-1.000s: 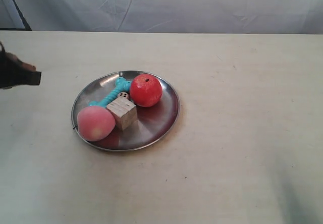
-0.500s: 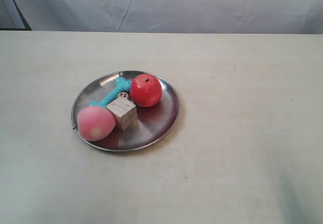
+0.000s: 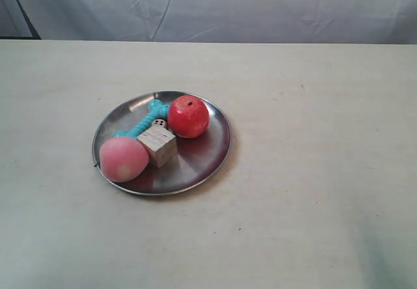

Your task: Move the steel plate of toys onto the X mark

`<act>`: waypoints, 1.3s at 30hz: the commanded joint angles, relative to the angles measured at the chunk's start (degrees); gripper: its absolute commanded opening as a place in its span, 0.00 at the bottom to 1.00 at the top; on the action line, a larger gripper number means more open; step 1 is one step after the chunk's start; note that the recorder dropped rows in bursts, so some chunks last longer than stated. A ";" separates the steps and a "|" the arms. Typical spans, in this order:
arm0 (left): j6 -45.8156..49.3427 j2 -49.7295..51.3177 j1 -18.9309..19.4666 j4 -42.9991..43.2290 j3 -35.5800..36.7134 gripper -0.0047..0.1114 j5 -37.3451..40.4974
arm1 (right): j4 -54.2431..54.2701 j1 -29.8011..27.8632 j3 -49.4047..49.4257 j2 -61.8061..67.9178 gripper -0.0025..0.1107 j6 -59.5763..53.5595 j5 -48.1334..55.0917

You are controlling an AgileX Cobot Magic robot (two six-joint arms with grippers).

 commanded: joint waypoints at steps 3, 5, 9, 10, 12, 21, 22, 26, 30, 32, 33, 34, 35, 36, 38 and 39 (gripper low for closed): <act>-0.54 -1.65 1.74 1.09 0.25 0.04 -0.42 | 0.11 -0.18 0.12 -0.17 0.02 0.03 0.15; -0.54 -1.65 1.74 2.38 0.25 0.04 -0.53 | 0.11 -0.18 0.12 -0.17 0.02 0.03 0.15; -0.27 -1.65 1.74 4.84 0.25 0.04 -0.26 | 0.11 -0.18 0.12 -0.17 0.02 0.03 -0.50; -0.27 -1.65 1.74 4.84 0.25 0.04 -0.14 | 0.11 -0.18 0.12 -0.17 0.02 0.03 -0.50; -0.27 -1.65 1.74 4.84 0.25 0.04 -0.14 | 0.11 -0.18 0.12 -0.17 0.02 0.03 -0.50; -0.27 -1.65 1.74 4.84 0.25 0.04 -0.04 | 0.11 -0.18 0.12 -0.17 0.02 0.03 -0.50; -0.27 -1.65 1.74 4.84 0.25 0.04 -0.04 | 0.11 -0.18 0.12 -0.17 0.02 0.03 -0.50; -0.27 -1.65 1.74 4.84 0.25 0.04 -0.04 | 0.11 -0.18 0.12 -0.17 0.02 0.03 -0.50; -0.27 -1.65 1.74 4.84 0.25 0.04 0.07 | 0.11 -0.18 0.12 -0.17 0.02 0.03 -0.50; -0.27 -1.65 1.74 4.84 0.25 0.04 0.07 | 0.11 -0.18 0.12 -0.17 0.02 0.03 -0.50; -0.27 -1.65 1.74 4.84 0.25 0.04 0.07 | 0.11 -0.18 0.12 -0.17 0.02 0.03 -0.50; -0.27 -1.65 1.74 4.84 0.25 0.04 0.07 | 0.11 -0.18 0.12 -0.17 0.02 0.03 -0.50; -0.27 -1.65 1.74 4.84 0.25 0.04 0.07 | 0.11 -0.18 0.12 -0.17 0.02 0.03 -0.50; -0.27 -1.65 1.74 4.84 0.25 0.04 0.07 | 0.11 -0.18 0.12 -0.17 0.02 0.03 -0.50; -0.27 -1.65 1.74 4.84 0.25 0.04 0.07 | 0.11 -0.18 0.12 -0.17 0.02 0.03 -0.50; -0.27 -1.65 1.74 4.84 0.25 0.04 0.07 | 0.11 -0.18 0.12 -0.17 0.02 0.03 -0.50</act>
